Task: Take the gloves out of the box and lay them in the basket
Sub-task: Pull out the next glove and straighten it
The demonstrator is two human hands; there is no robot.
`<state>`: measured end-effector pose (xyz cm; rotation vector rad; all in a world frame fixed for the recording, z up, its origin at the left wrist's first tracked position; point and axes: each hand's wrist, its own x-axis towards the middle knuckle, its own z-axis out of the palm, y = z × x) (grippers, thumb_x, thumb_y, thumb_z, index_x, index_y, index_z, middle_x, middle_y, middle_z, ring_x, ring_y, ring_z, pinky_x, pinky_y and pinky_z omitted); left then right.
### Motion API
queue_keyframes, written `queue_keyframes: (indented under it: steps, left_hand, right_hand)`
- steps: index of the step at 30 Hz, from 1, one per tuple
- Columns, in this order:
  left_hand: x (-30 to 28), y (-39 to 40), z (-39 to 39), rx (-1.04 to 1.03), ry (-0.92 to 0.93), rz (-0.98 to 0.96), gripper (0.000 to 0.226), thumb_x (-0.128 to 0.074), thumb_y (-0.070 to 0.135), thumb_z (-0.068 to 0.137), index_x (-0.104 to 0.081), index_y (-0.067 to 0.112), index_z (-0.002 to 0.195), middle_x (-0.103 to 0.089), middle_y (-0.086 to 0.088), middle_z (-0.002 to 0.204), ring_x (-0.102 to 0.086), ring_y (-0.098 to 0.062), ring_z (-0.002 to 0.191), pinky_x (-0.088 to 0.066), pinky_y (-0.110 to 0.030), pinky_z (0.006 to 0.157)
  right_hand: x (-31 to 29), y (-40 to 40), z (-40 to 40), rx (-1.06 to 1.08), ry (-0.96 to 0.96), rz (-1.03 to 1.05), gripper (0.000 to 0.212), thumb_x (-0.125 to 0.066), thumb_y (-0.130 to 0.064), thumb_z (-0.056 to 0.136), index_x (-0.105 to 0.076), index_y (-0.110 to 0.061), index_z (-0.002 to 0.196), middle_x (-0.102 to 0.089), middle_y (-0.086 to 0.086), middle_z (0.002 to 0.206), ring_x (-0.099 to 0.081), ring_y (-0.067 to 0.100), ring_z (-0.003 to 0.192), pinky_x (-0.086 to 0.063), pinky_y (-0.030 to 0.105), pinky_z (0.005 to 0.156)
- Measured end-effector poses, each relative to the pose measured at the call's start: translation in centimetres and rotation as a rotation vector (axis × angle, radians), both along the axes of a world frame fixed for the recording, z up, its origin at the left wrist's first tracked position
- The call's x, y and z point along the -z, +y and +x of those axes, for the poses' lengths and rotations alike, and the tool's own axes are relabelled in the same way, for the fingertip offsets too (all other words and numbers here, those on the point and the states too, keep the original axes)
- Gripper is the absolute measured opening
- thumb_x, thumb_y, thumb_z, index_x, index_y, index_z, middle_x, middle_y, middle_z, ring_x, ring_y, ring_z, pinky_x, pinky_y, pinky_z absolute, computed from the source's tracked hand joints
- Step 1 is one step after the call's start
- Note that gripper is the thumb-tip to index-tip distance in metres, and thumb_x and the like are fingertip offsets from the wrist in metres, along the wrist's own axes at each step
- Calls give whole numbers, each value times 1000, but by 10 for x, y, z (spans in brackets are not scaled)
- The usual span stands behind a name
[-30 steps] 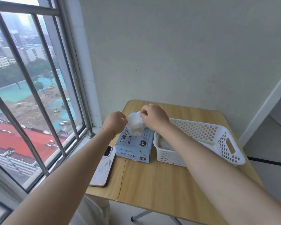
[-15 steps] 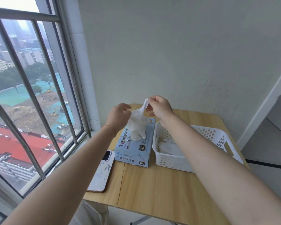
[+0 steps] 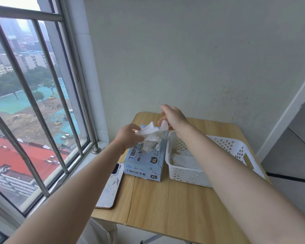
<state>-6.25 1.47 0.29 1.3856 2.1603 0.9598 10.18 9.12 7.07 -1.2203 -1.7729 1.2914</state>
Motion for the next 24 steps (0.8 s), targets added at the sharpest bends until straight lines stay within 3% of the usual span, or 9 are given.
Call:
queue_keyframes:
  steps: [3, 5, 6, 8, 11, 15, 19, 24]
  left_hand:
    - [-1, -1, 1, 7, 1, 64, 34, -73, 28, 84, -64, 20, 115, -65, -4, 98, -55, -11, 70, -39, -21, 56]
    - [-4, -1, 2, -6, -27, 125, 29, -72, 31, 86, -65, 18, 111, -66, -3, 93, -58, -12, 71, -41, -22, 58]
    - [-6, -2, 1, -20, -37, 160, 26, -71, 30, 87, -66, 18, 109, -68, -4, 93, -59, -12, 73, -42, -22, 60]
    - [-10, -2, 1, -49, -30, 223, 21, -69, 27, 87, -68, 18, 107, -68, -3, 91, -58, -12, 71, -41, -22, 59]
    - [-12, -2, -1, -71, -8, 262, 21, -69, 27, 86, -68, 19, 105, -64, -4, 96, -61, -19, 84, -42, -24, 65]
    - [-5, 0, 0, -94, 84, 145, 49, -75, 32, 81, -56, 22, 125, -55, -5, 114, -50, -25, 111, -42, -32, 88]
    - [6, 0, 3, -73, 18, 20, 69, -77, 34, 77, -45, 19, 136, -51, -11, 125, -47, -29, 118, -48, -42, 96]
    - [8, -2, 6, -68, 55, -87, 62, -68, 21, 81, -44, 18, 137, -48, -13, 129, -45, -30, 122, -44, -40, 98]
  right_hand:
    - [4, -7, -1, -221, -288, 170, 53, -68, -59, 78, -60, -19, 112, -59, -8, 95, -57, 11, 85, -47, 30, 73]
    - [7, -12, -4, -355, -463, 273, 62, -76, -64, 66, -61, -28, 114, -53, -11, 100, -53, 10, 95, -45, 30, 82]
    - [10, -12, -7, -367, -530, 339, 60, -76, -64, 64, -62, -31, 112, -53, -10, 103, -53, 12, 98, -45, 33, 87]
    - [14, -11, -15, -294, -592, 466, 39, -72, -55, 73, -65, -32, 104, -56, -9, 103, -54, 14, 99, -44, 39, 93]
    - [11, -8, -20, -182, -479, 533, 13, -62, -34, 89, -71, -24, 91, -64, -9, 89, -61, 16, 92, -49, 37, 87]
    - [1, -4, -21, -102, -306, 518, 22, -53, -20, 95, -71, -8, 92, -67, 1, 89, -60, 19, 86, -42, 27, 70]
    - [-9, -5, -21, 8, -73, 454, 22, -49, -15, 95, -65, -3, 88, -60, 1, 77, -52, 16, 73, -40, 25, 62]
    - [-19, -2, -14, 106, 95, 355, 22, -46, -15, 94, -58, -6, 78, -48, -1, 66, -43, 14, 60, -38, 25, 59]
